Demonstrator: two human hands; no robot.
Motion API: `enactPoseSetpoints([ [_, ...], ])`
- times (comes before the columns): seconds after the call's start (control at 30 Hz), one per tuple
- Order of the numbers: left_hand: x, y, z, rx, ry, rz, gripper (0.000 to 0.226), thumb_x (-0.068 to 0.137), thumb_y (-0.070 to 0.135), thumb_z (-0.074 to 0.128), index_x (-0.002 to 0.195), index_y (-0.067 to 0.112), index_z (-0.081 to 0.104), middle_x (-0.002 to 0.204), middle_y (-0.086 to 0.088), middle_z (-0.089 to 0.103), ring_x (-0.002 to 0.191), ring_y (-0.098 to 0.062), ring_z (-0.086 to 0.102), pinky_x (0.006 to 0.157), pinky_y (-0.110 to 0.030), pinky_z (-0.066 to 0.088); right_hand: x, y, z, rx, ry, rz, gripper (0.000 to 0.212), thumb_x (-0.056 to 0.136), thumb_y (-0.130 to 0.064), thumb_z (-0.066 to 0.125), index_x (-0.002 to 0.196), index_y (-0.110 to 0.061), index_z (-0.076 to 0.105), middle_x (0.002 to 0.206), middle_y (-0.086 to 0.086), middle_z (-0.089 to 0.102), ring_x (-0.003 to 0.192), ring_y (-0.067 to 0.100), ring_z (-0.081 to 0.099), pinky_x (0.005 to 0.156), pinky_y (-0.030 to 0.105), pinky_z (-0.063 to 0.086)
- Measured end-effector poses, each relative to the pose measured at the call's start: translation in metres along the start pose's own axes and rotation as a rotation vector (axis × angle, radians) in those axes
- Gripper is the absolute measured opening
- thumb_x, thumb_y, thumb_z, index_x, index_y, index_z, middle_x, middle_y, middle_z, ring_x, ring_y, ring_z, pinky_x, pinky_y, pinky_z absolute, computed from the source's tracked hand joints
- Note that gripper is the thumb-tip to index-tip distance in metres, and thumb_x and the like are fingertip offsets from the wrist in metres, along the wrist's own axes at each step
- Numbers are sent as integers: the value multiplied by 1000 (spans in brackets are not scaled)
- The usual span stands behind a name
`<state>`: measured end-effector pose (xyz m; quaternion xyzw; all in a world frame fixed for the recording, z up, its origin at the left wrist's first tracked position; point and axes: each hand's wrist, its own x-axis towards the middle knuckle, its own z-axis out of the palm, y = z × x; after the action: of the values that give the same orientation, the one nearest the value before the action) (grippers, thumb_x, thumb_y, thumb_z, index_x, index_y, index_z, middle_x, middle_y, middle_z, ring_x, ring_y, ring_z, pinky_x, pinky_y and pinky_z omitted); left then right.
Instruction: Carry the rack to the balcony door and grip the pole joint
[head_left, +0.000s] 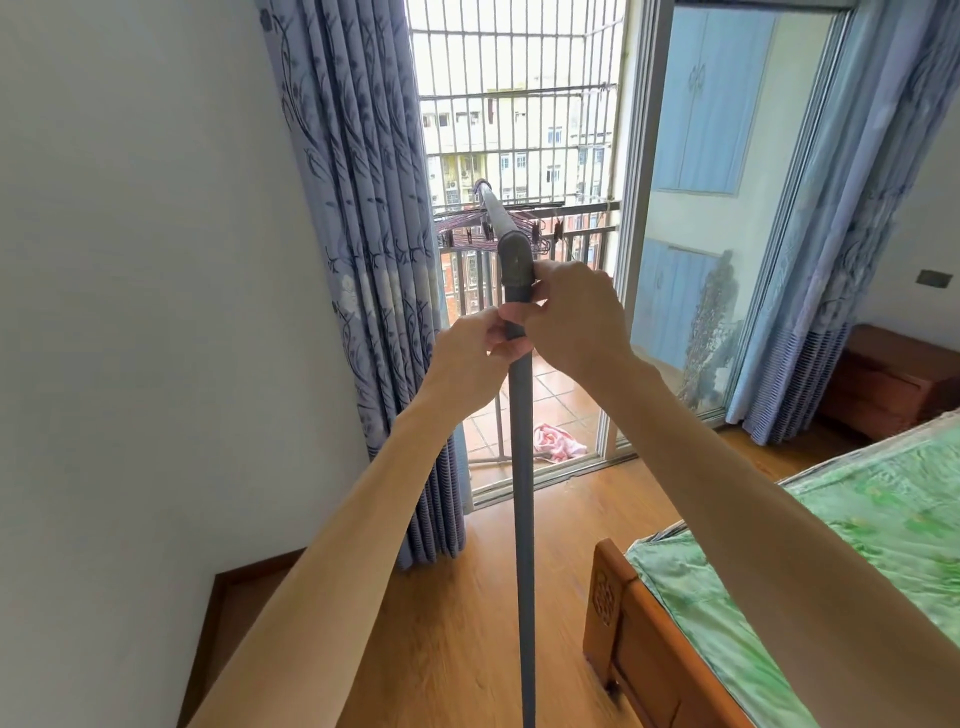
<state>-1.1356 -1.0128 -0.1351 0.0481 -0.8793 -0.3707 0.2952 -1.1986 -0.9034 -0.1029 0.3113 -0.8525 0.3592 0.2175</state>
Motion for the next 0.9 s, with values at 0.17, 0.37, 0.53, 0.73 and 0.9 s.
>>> enactPoseSetpoints([
  [0.17, 23, -7, 7, 59, 14, -13, 24, 89, 14, 62, 112, 13, 69, 99, -3, 75, 100, -21, 67, 96, -34, 47, 20, 5, 9, -26, -15, 20, 17, 83, -30, 71, 95, -19, 68, 96, 2, 72, 91, 24, 65, 70, 27, 43],
  [0.37, 49, -20, 19, 51, 29, -18, 26, 92, 10, 59, 118, 12, 66, 105, -4, 74, 104, -22, 65, 96, -30, 46, 48, 14, 22, -26, -35, 52, 18, 81, -31, 71, 97, -21, 70, 97, 1, 72, 93, 24, 64, 76, 30, 49],
  [0.53, 70, -32, 33, 99, 102, 27, 29, 93, 4, 54, 118, 14, 64, 96, -4, 70, 95, -24, 64, 79, -23, 42, 67, 23, 37, 2, -14, 66, 17, 82, -26, 69, 97, -18, 68, 96, 2, 71, 90, 23, 65, 71, 28, 48],
  [0.73, 100, -43, 37, 161, 83, 48, 36, 93, 4, 54, 122, 23, 63, 90, 2, 58, 94, -21, 59, 82, -26, 43, 92, 33, 44, 23, -68, 99, 14, 81, -20, 68, 95, -19, 66, 92, 1, 73, 90, 23, 69, 80, 36, 56],
  [0.9, 126, -44, 45, 209, 123, 72, 32, 91, -2, 48, 116, 10, 64, 93, -4, 60, 96, -25, 59, 83, -28, 43, 116, 39, 44, 16, 11, 81, 14, 80, -24, 69, 94, -22, 69, 90, -2, 71, 89, 21, 66, 74, 30, 51],
])
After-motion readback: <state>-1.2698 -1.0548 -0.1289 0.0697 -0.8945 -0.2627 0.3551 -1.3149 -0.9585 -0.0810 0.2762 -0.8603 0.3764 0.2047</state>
